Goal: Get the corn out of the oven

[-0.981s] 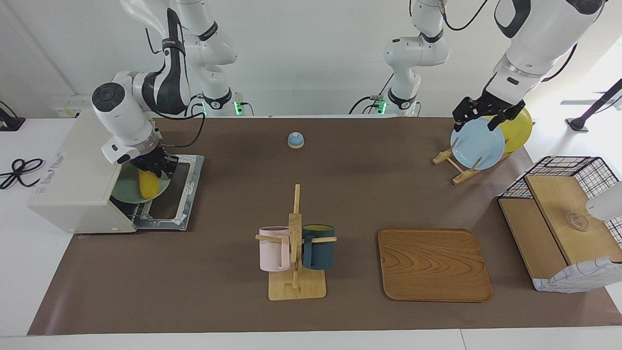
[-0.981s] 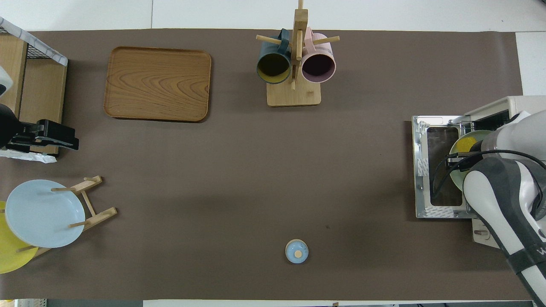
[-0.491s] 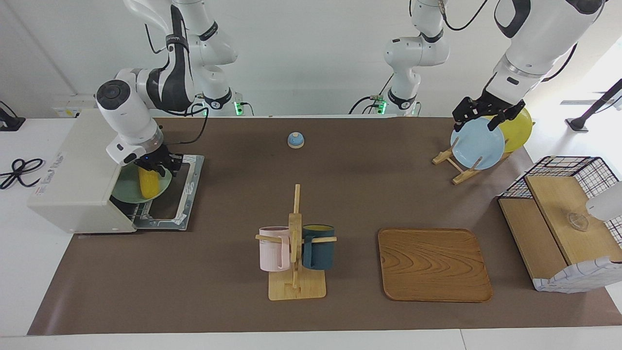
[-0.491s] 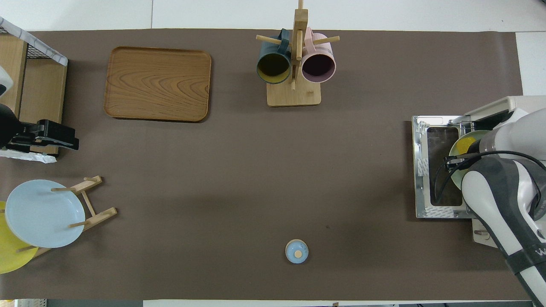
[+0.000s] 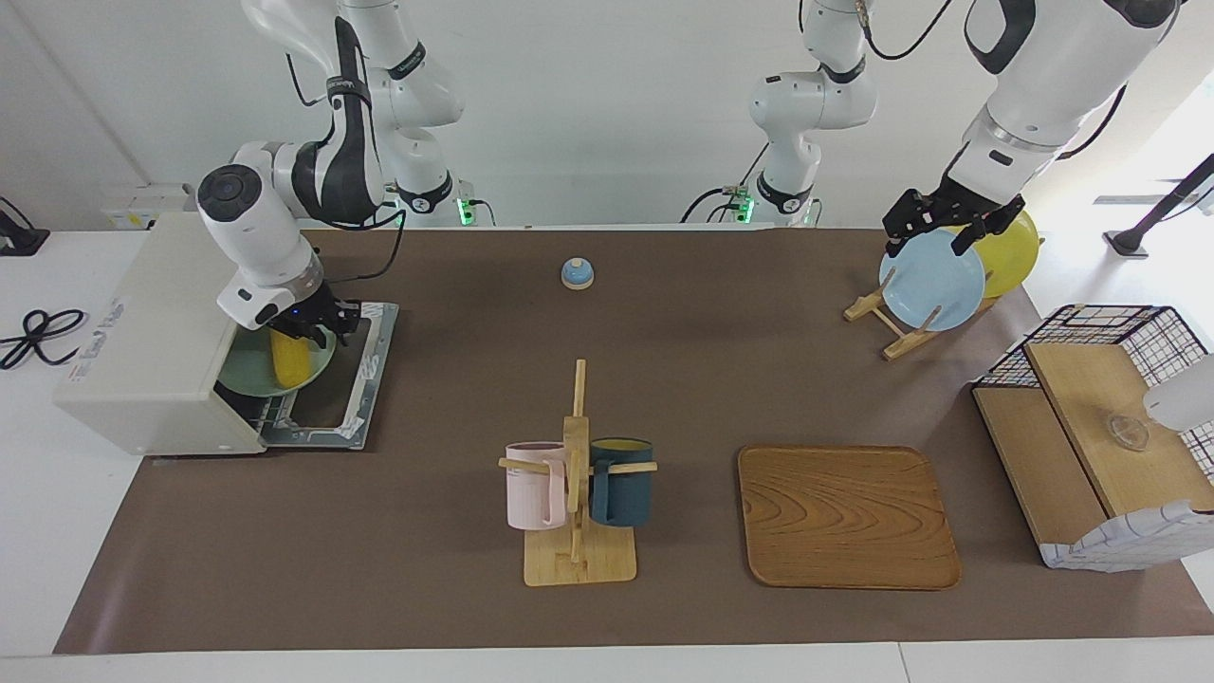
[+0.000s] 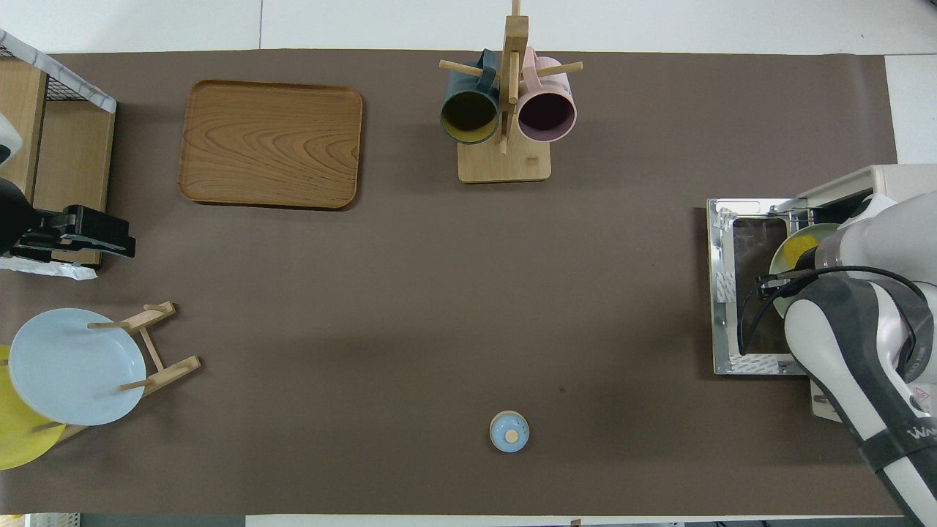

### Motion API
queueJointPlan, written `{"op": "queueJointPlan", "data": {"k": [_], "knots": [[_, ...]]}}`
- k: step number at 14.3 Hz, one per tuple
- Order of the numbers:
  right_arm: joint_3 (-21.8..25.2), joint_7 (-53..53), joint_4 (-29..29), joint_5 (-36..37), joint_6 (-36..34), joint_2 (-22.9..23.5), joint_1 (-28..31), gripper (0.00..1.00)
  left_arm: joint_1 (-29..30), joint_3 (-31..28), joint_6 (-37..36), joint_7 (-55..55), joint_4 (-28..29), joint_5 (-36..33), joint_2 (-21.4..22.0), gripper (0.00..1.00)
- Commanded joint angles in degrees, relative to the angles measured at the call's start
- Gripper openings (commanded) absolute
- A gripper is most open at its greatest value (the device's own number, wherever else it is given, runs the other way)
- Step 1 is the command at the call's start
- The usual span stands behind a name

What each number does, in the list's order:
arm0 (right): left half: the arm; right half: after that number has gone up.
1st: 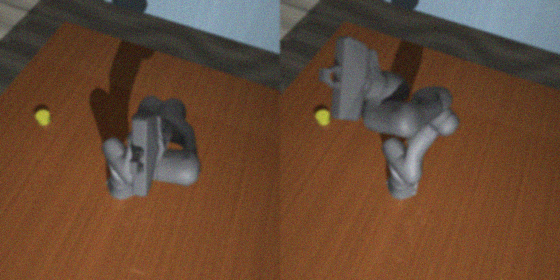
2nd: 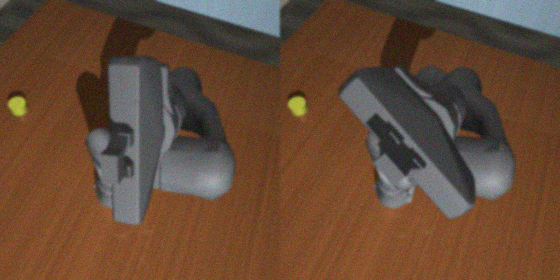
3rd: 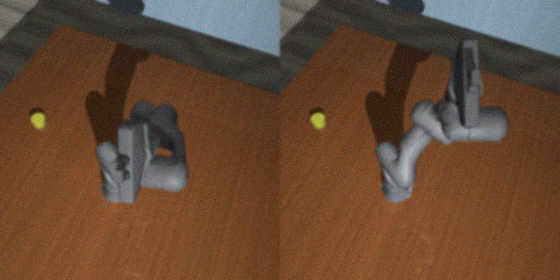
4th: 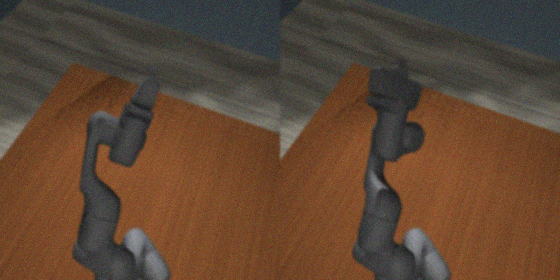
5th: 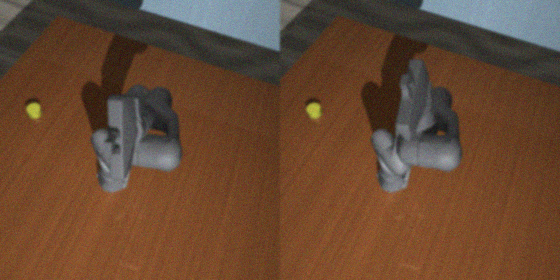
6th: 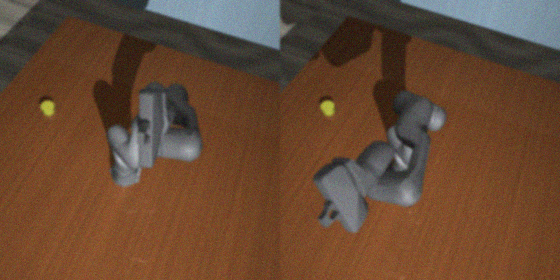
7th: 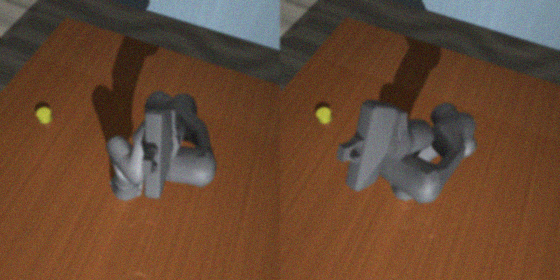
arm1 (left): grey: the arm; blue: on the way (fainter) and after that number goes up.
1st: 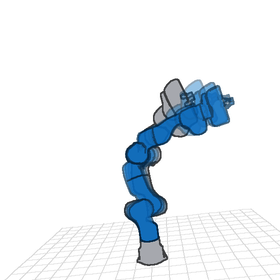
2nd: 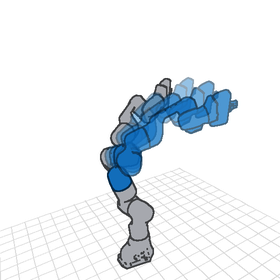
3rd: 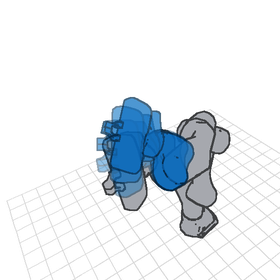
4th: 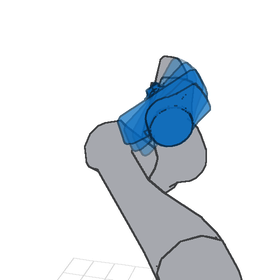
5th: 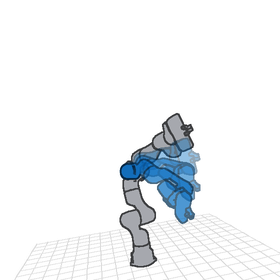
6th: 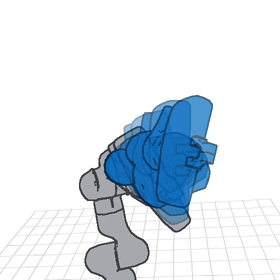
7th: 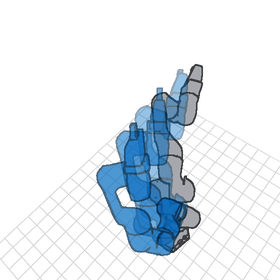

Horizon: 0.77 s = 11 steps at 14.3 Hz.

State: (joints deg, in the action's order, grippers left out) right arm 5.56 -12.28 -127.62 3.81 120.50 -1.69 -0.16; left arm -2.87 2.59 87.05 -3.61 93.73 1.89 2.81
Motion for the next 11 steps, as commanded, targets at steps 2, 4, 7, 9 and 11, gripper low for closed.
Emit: {"op": "queueJointPlan", "data": {"k": [2, 4, 7, 9, 11], "knots": [[-0.28, -2.04, -2.54, 0.68, 1.58, -1.74, 0.60, 0.31, -0.83, -0.57, 0.84, -0.34, 0.84, 0.57, 0.79, 1.00], [-0.28, -2.13, -3.16, 0.68, 2.45, -1.22, 0.77, 0.31, -0.83, -0.57, 0.84, -0.34, 0.84, 0.57, 0.79, 1.00], [-0.20, -3.01, -3.34, 1.64, 3.16, -0.95, 1.21, 0.21, -0.83, -0.48, 0.84, -0.34, 0.84, 0.57, 0.79, 1.00], [-0.20, -3.01, -3.34, 2.25, 3.07, -0.95, 1.30, 0.02, -0.83, -0.57, 0.84, -0.34, 0.84, 0.57, 0.79, 1.00], [-0.20, -2.92, -3.16, 5.14, 2.99, -0.86, 1.21, 0.00, -0.83, -0.48, 0.84, -0.34, 0.84, 0.57, 0.79, 1.00]]}}
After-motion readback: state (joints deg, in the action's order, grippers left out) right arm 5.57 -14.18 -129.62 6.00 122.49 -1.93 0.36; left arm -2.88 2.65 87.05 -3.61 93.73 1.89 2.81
